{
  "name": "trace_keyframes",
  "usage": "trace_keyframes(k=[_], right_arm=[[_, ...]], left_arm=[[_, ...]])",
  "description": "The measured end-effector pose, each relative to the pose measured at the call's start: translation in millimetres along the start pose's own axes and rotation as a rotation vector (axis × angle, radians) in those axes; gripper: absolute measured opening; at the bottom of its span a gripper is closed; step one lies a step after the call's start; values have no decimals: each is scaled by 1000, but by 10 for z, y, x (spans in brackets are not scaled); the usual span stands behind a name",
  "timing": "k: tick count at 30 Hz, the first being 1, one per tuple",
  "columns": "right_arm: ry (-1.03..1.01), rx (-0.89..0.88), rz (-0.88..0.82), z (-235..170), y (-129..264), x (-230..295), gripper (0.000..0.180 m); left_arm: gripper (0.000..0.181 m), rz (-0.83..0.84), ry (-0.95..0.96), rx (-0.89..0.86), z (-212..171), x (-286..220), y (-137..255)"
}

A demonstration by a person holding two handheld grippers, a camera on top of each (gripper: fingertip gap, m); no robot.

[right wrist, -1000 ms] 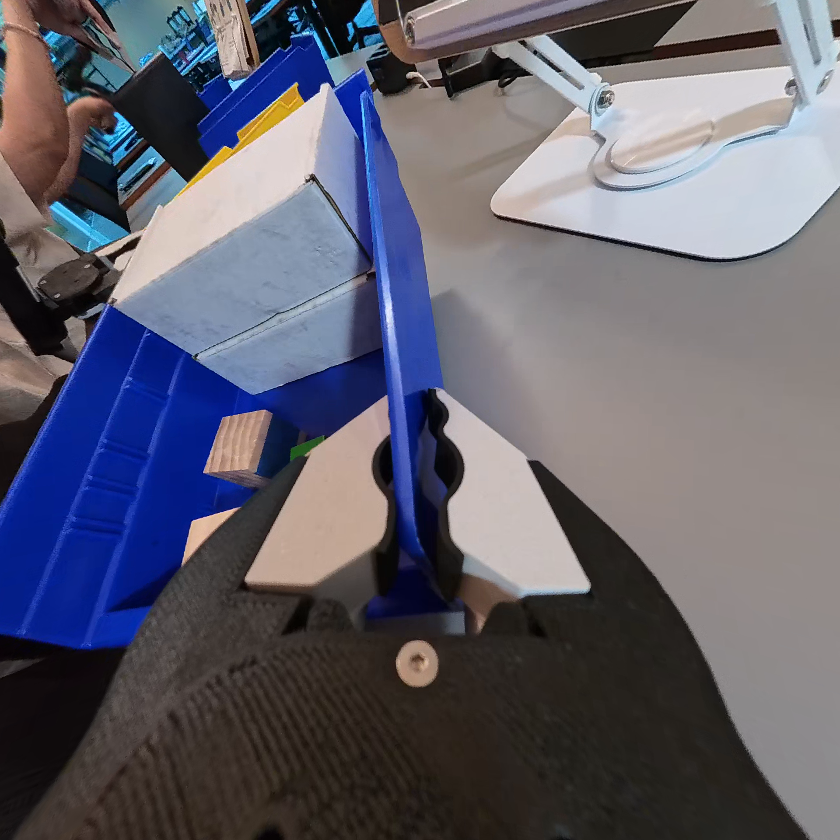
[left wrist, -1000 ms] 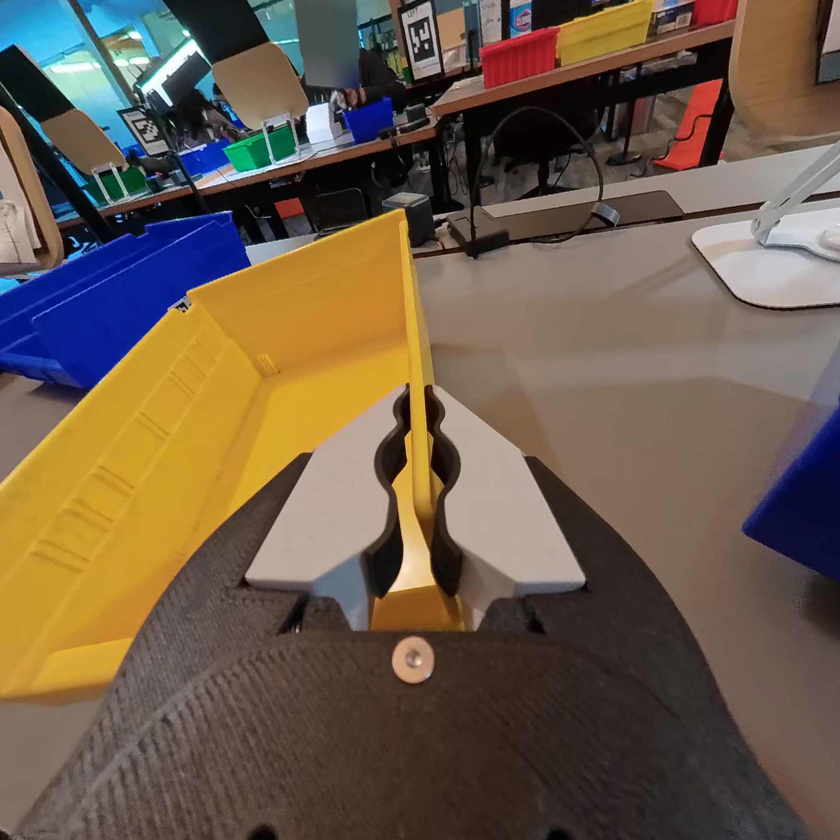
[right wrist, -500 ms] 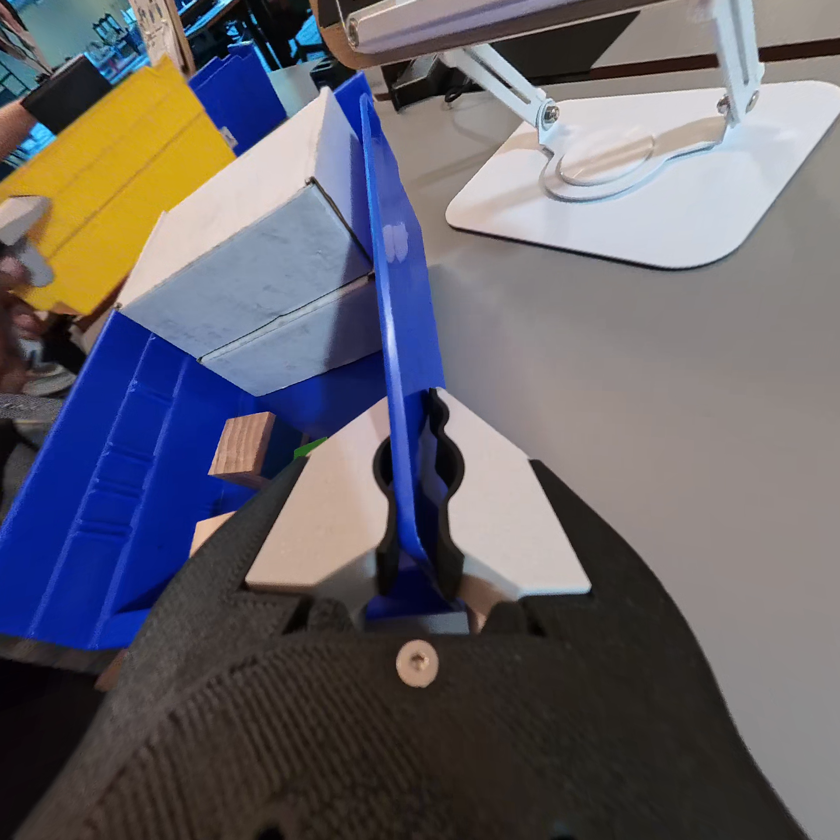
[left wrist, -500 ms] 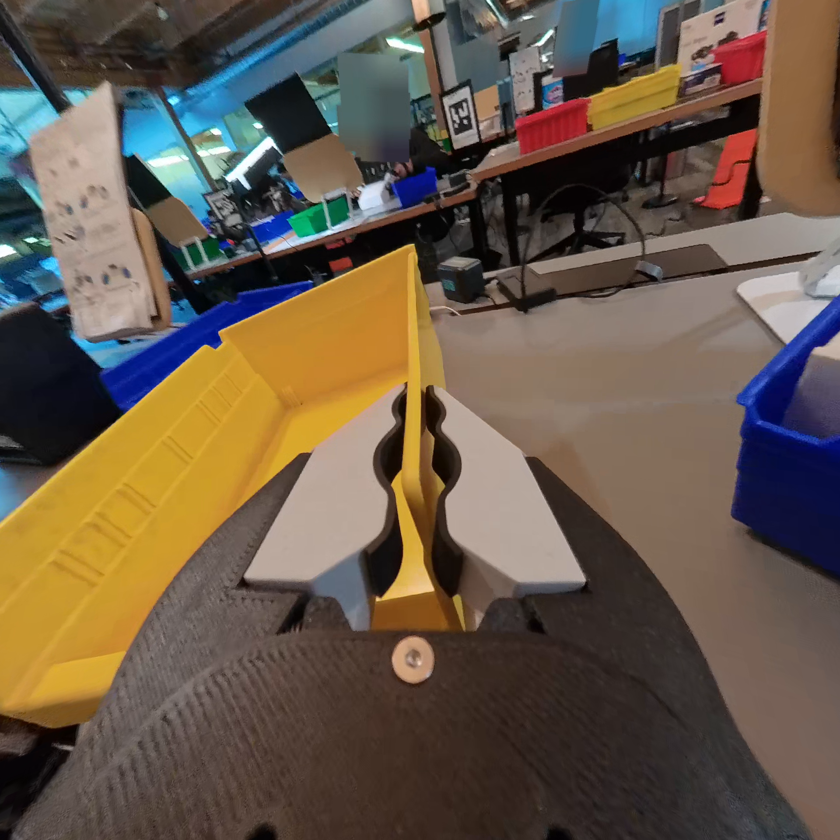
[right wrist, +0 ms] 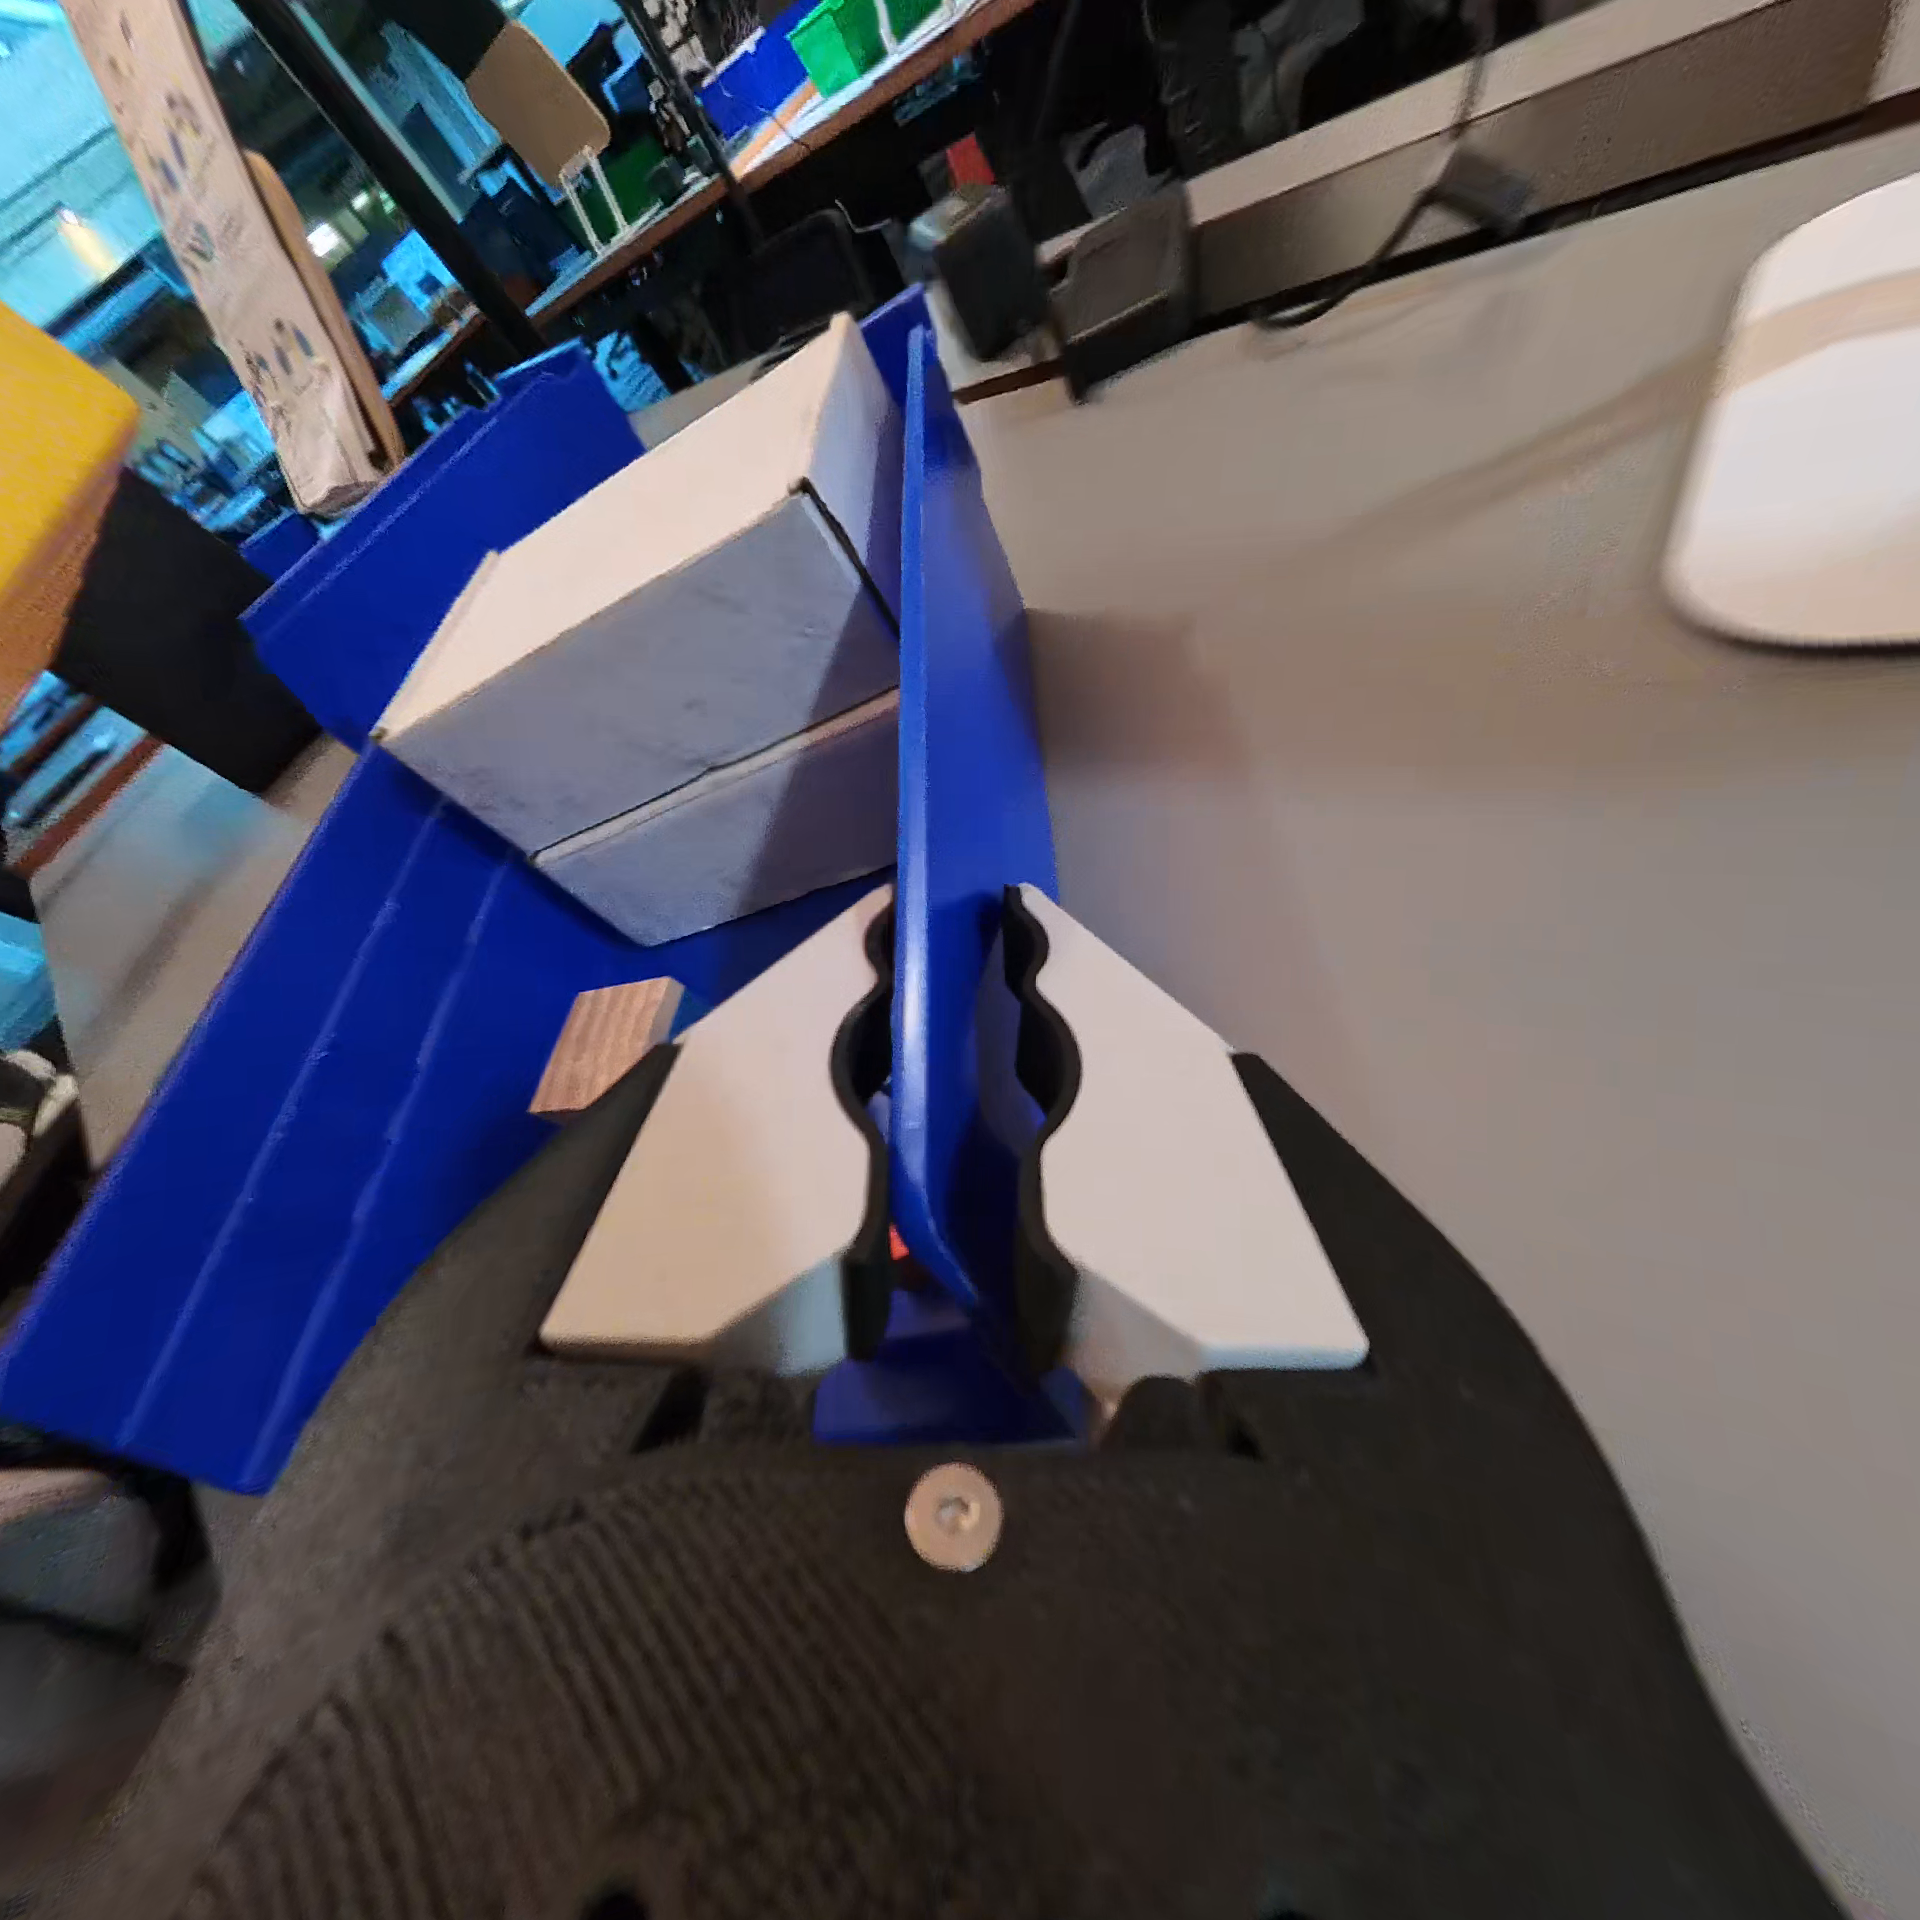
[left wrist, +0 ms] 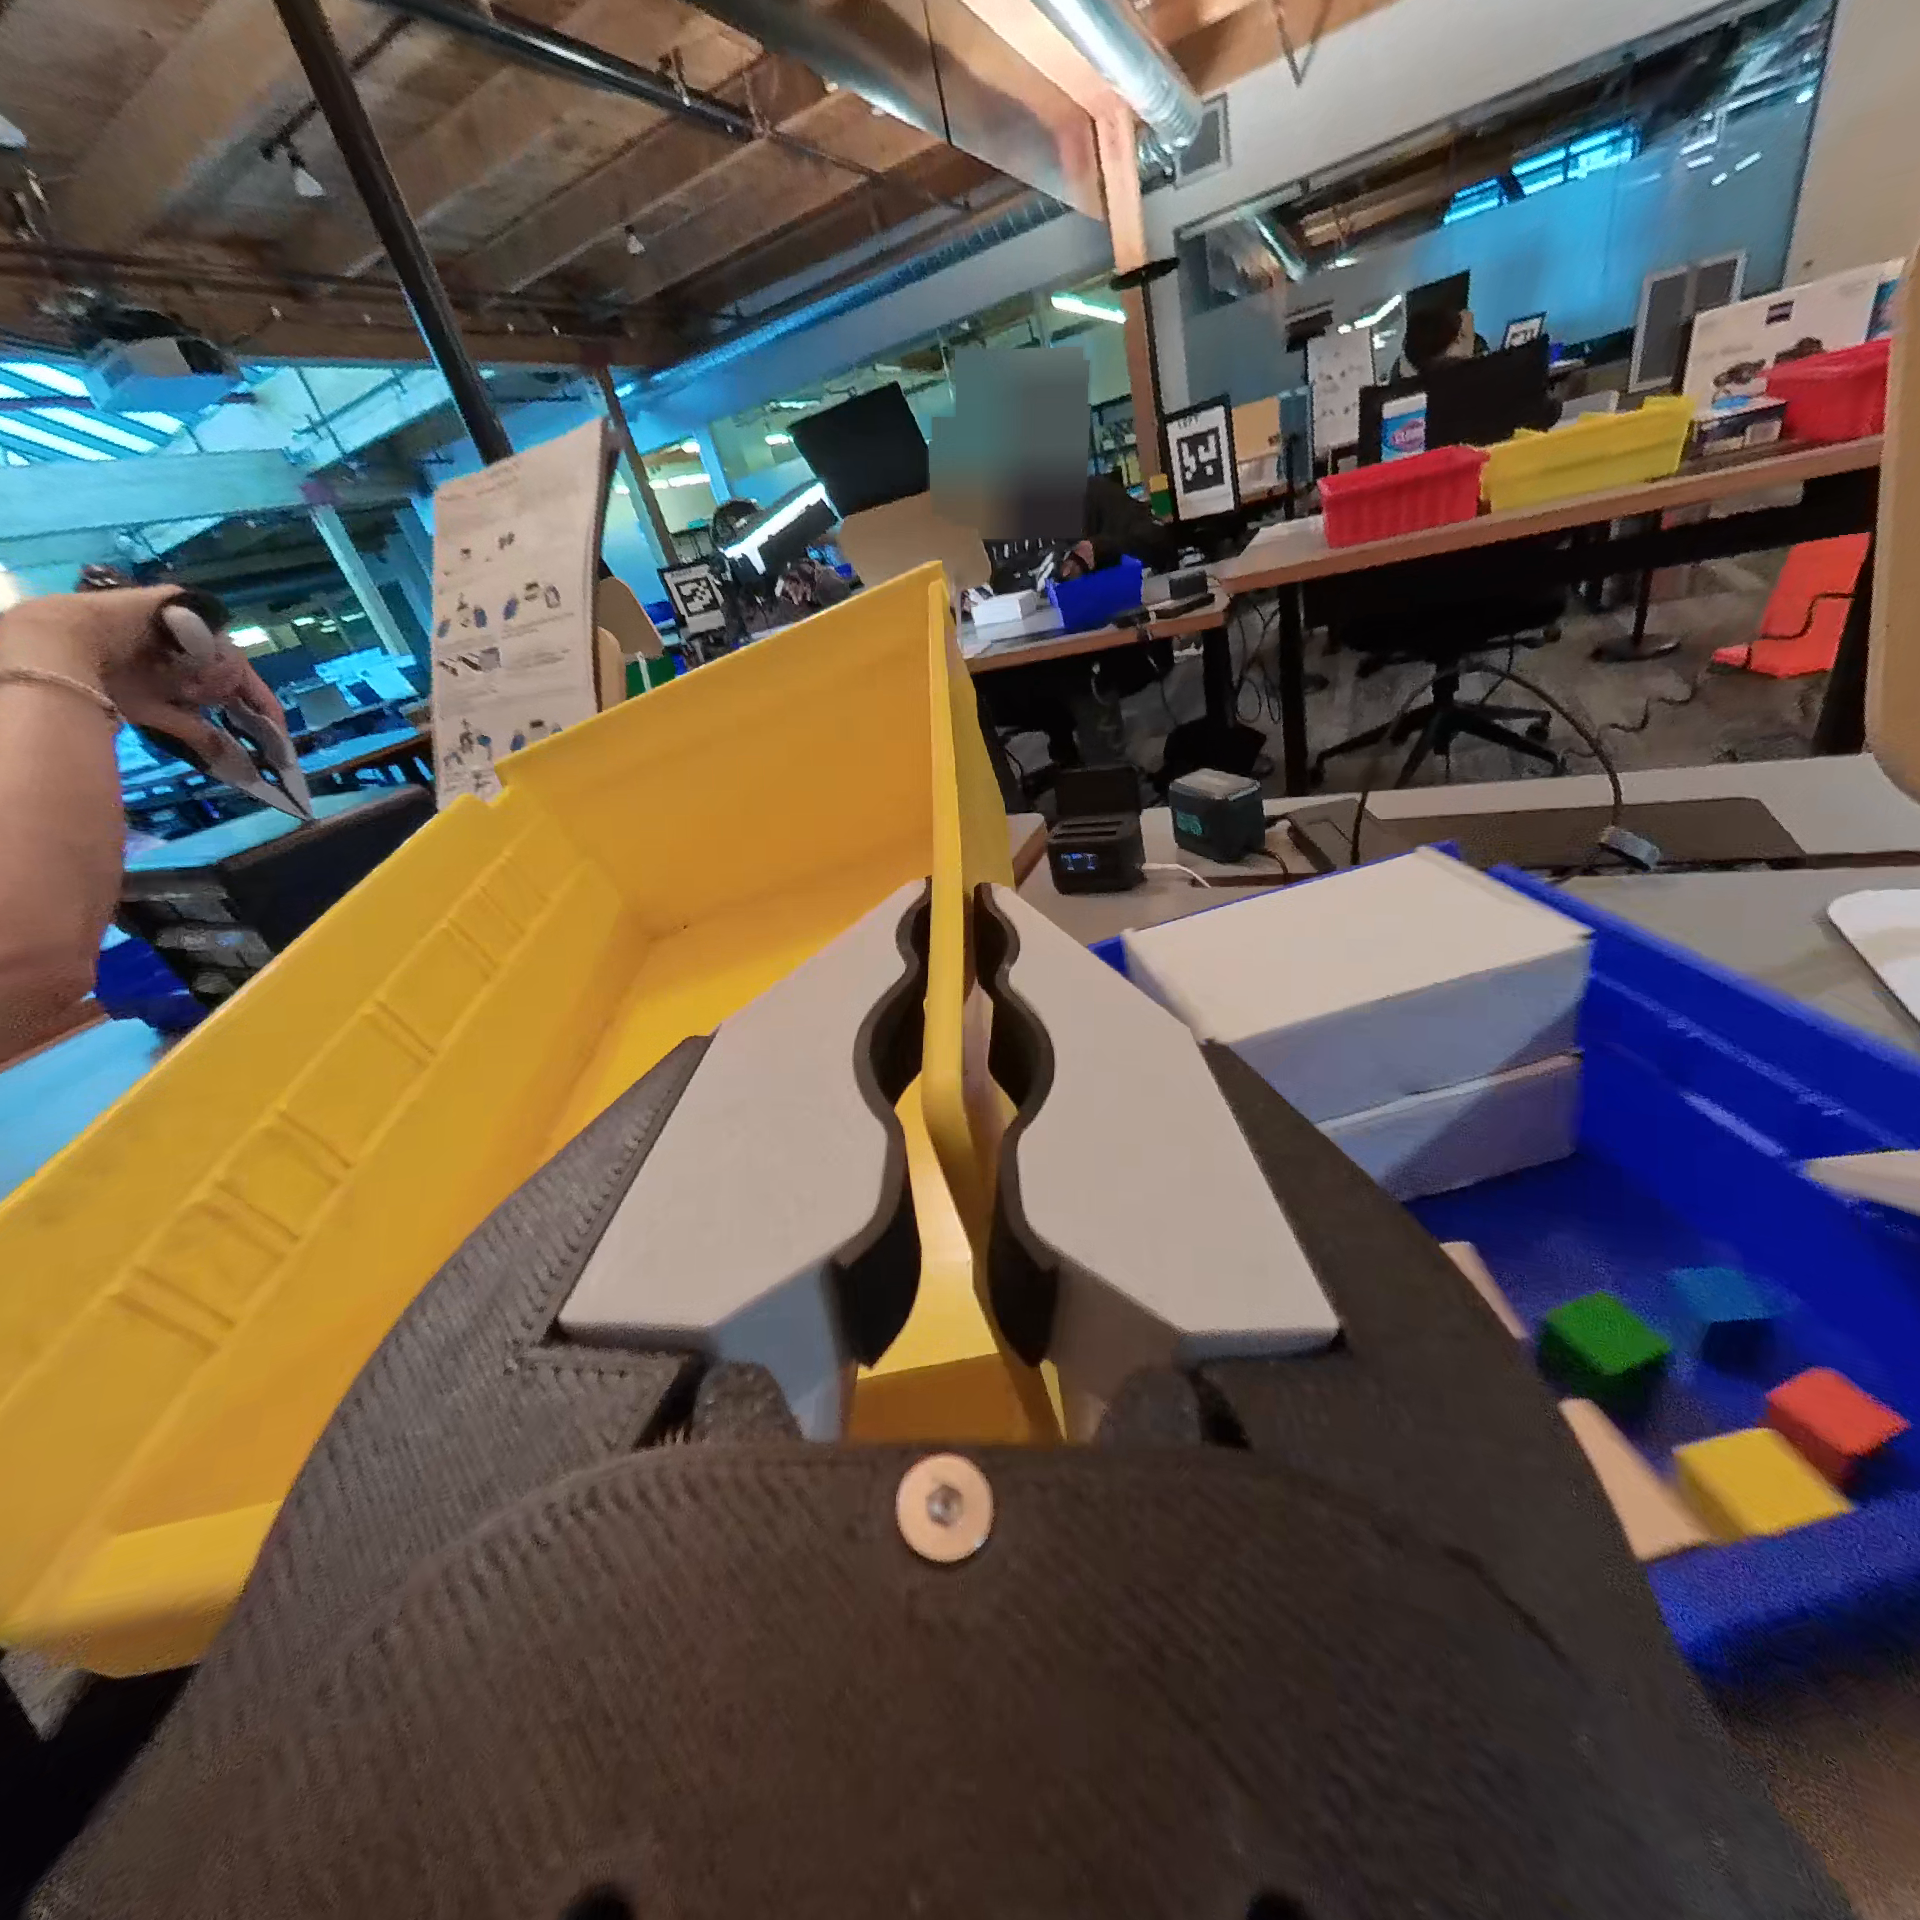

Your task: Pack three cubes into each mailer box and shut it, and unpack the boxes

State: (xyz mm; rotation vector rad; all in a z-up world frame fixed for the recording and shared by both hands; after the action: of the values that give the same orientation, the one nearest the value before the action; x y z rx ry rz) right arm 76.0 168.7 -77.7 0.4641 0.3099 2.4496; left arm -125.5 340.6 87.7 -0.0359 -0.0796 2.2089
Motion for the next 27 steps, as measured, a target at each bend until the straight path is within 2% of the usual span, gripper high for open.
trace_keyframes(k=[3,8,13,16,19,23,27], right_arm=[[-42,-11,59,-43,-222,537,33],[-61,8,298,-94,-339,1363,81],[-2,77,446,-188,-223,1658,80],[-1,66,495,-152,10,1480,82],[75,31,525,-120,409,1092,84],[224,26,457,-291,1098,208,74],[315,66,306,-481,1972,-777,75]], left_arm=[[1,3,-10,-25,109,56,55],[0,3,1,-52,248,134,135],[0,-11,-1,-67,325,116,183],[0,-39,-13,-65,356,17,206],[0,-107,-39,-45,383,-203,235],[0,-249,-58,8,403,-671,355],[0,-403,-129,68,309,-1249,679]])
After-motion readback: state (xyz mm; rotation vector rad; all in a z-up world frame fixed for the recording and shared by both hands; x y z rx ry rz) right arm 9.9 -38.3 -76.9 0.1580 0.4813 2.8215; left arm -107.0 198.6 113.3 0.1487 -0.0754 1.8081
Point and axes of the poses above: each gripper's, where its closed fingertips meet, y back along the fingers, z out of its top, x = y × z across the jaws, the point moved 5 cm from there along y, back along the fingers, and after that the axes turned 14 degrees about y, right-handed, at the moved point
